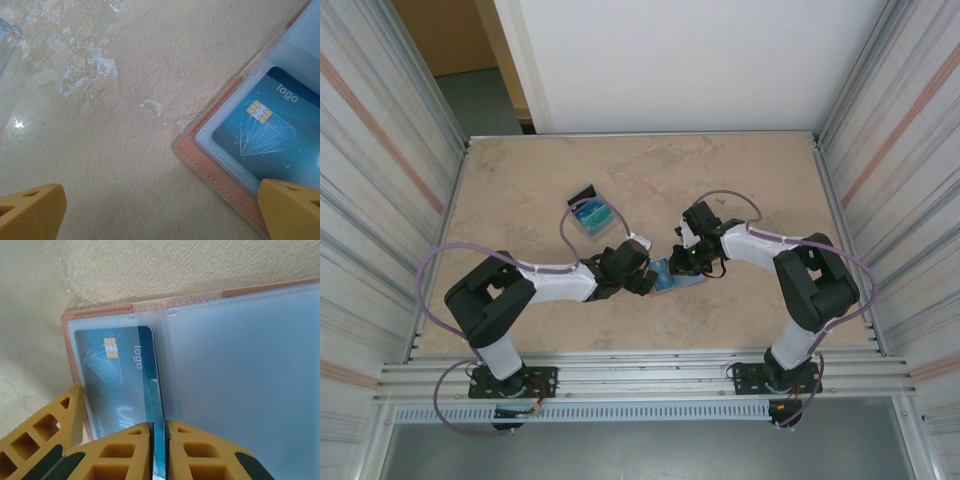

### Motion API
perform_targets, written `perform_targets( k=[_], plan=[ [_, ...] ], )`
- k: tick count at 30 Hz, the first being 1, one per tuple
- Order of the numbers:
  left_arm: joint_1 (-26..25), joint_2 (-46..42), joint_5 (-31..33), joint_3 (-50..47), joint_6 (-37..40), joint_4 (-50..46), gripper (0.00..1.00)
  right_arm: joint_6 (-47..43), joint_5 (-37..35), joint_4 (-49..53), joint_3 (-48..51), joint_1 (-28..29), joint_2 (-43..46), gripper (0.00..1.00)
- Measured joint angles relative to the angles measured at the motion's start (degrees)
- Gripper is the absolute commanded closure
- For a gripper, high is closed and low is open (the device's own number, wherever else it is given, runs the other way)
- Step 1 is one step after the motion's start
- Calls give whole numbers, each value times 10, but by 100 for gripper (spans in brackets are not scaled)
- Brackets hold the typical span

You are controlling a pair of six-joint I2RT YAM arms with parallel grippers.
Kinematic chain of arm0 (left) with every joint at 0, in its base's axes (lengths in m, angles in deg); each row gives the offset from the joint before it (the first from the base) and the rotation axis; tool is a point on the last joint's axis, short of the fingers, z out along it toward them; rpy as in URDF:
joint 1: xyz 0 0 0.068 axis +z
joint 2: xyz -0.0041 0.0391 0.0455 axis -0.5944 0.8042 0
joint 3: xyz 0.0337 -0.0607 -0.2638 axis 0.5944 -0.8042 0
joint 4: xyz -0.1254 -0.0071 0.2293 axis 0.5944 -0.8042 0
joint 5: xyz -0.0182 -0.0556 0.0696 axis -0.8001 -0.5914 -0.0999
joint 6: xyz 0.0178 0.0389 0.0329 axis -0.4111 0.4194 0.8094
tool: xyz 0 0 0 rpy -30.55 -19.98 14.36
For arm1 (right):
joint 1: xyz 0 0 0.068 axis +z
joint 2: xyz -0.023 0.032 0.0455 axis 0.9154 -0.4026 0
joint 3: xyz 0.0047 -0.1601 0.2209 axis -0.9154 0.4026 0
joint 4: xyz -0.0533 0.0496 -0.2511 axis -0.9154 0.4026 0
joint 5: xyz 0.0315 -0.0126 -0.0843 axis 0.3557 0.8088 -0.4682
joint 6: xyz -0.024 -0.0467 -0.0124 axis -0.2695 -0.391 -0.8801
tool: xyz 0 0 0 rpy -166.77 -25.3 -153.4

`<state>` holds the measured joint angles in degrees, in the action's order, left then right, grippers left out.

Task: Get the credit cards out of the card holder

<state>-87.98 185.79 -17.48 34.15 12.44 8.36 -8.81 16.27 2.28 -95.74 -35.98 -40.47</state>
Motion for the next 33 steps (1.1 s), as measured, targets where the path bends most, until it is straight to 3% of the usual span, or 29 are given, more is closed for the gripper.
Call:
perform_targets(
  k=[25,33],
  plan=[
    [0,1,2,2,0,-5,1,0,12,-11,0,-2,-21,81],
    [0,11,10,11,0,-7,1,0,49,-33,12,-18,-27,83]
  ],
)
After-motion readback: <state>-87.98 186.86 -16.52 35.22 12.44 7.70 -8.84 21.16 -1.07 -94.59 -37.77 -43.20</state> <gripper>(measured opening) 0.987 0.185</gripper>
